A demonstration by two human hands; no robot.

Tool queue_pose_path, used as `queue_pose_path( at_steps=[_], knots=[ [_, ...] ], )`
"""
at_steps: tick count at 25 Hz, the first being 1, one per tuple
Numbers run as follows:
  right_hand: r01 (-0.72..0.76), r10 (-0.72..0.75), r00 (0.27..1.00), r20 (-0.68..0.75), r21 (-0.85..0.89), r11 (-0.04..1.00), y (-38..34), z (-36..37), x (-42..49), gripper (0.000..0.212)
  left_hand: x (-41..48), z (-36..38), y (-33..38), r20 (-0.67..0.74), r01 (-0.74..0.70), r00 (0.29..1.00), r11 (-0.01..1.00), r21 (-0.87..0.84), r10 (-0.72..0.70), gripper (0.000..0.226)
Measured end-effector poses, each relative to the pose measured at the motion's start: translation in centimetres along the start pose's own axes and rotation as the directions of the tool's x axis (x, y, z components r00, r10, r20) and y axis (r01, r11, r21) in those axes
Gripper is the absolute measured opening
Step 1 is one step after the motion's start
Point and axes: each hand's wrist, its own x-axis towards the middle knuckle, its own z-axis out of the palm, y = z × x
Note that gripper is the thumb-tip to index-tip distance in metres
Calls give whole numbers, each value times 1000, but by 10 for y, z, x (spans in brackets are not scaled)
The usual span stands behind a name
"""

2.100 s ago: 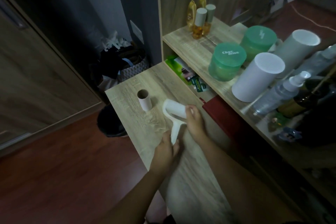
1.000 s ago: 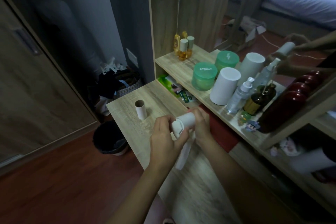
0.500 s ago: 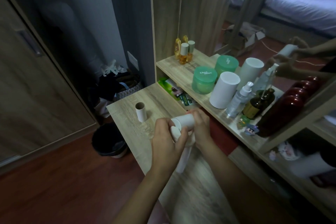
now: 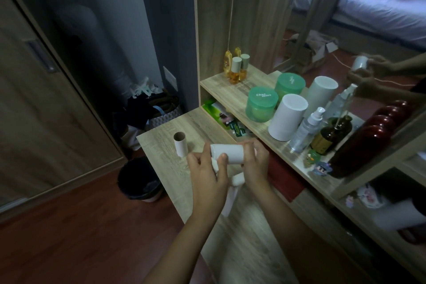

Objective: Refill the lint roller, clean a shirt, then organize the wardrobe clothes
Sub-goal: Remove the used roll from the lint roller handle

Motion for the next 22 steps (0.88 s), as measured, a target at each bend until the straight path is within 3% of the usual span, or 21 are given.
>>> queue_pose_path(
  at_steps=[2, 5, 8, 11, 14, 17, 20, 22],
  knots=[
    [79, -80, 997, -14, -68, 995, 0, -2, 1, 35, 3, 0, -4, 24, 69, 997, 997, -41, -68, 46],
    [275, -268, 962, 61, -220, 936, -4, -8, 0, 35, 7, 0, -13, 144, 255, 963, 939, -231, -226, 35],
    [377, -305, 910, 280, -255, 891, -14, -14, -2, 30, 7, -2, -14, 273, 463, 885, 762, -453, -376, 16],
    [369, -248, 874, 418, -238, 898, -19, -16, -6, 22, 12, -3, -25, 340, 561, 823, 562, -607, -454, 27],
    [378, -267, 841, 472, -157, 912, -17, -14, -10, 29, 15, -4, -32, 405, 606, 768, 359, -710, -496, 35],
    [407, -293, 823, 487, -146, 901, -13, -13, -14, 37, 15, -8, -33, 489, 640, 720, 198, -742, -493, 26],
    [404, -301, 819, 488, -120, 907, -13, -14, -16, 37, 17, -16, -36, 618, 721, 654, 112, -684, -436, 23],
    [396, -292, 815, 500, -113, 911, -14, -15, -17, 31, 18, -20, -39, 643, 741, 637, 107, -663, -425, 20]
  ],
)
